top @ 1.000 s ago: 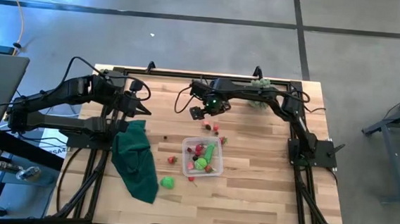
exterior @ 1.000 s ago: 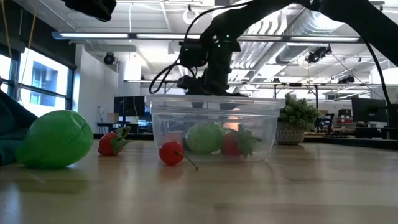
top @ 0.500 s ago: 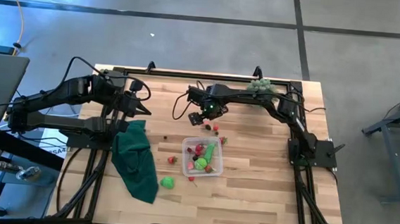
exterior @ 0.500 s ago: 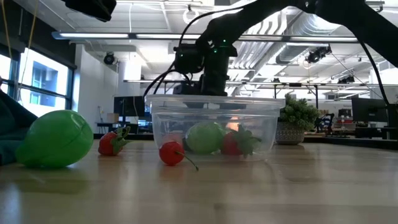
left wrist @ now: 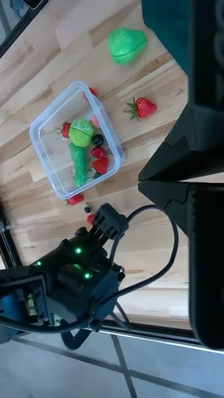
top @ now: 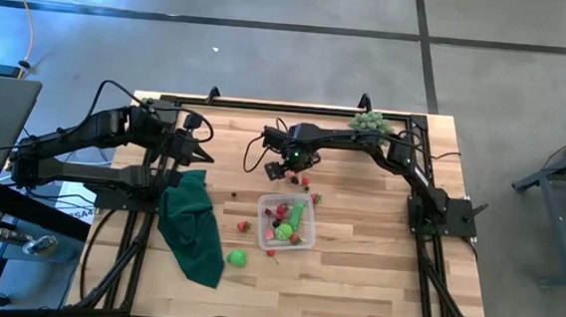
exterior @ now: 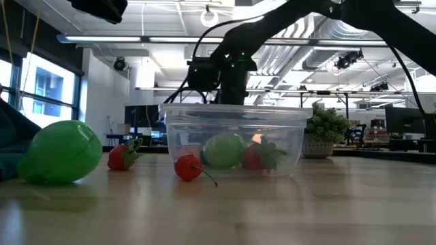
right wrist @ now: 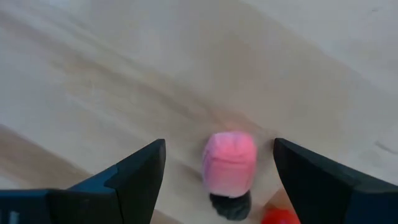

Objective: Pick and placing Produce into tupperware
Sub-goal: Put the pink peach into the transparent bin

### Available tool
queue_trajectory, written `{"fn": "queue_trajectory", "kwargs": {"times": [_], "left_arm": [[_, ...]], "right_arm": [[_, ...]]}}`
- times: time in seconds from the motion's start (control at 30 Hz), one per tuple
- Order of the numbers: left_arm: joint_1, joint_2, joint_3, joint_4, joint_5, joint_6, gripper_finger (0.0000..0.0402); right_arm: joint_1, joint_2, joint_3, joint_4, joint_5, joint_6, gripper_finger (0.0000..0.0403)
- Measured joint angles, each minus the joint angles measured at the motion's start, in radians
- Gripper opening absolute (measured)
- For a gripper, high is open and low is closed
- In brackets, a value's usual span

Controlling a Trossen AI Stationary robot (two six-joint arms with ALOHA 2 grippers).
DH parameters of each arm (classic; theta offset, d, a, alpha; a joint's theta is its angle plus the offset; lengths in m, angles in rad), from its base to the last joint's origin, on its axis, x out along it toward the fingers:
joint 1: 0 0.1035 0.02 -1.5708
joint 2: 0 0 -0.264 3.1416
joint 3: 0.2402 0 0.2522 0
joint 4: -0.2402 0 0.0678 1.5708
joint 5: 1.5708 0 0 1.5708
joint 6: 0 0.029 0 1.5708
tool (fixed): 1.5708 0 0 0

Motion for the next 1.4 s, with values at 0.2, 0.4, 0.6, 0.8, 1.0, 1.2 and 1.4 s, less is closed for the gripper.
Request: {"fn": "queue_trajectory", "kwargs": {"times": [0.2, 0.4, 0.6, 0.8, 1.0, 1.2, 1.4], "left_arm": [[0.000, 0.000, 0.000, 0.000, 0.000, 0.000, 0.0001], [0.000, 0.000, 0.000, 0.000, 0.000, 0.000, 0.0001], [0.000, 0.000, 0.000, 0.000, 0.000, 0.000, 0.0001], [0.000, 0.000, 0.000, 0.000, 0.000, 0.000, 0.0001], [0.000, 0.000, 0.000, 0.000, 0.000, 0.000, 0.0001], [0.000, 0.000, 0.000, 0.000, 0.000, 0.000, 0.0001], [0.000, 0.000, 0.000, 0.000, 0.000, 0.000, 0.0001]], "right_arm": [[0.000, 0.000, 0.000, 0.001, 0.038, 0.000, 0.0289], [-0.001, 0.000, 0.000, -0.006, 0.031, 0.000, 0.0289], [-0.001, 0.000, 0.000, -0.012, 0.030, -0.004, 0.0282], [-0.001, 0.000, 0.000, -0.011, 0.023, 0.001, 0.0250], [0.008, 0.000, 0.000, -0.012, 0.023, 0.018, 0.0225], [0.010, 0.016, 0.004, -0.012, 0.006, 0.018, 0.0201], [0.011, 0.019, 0.003, -0.009, 0.008, 0.026, 0.0177]]}}
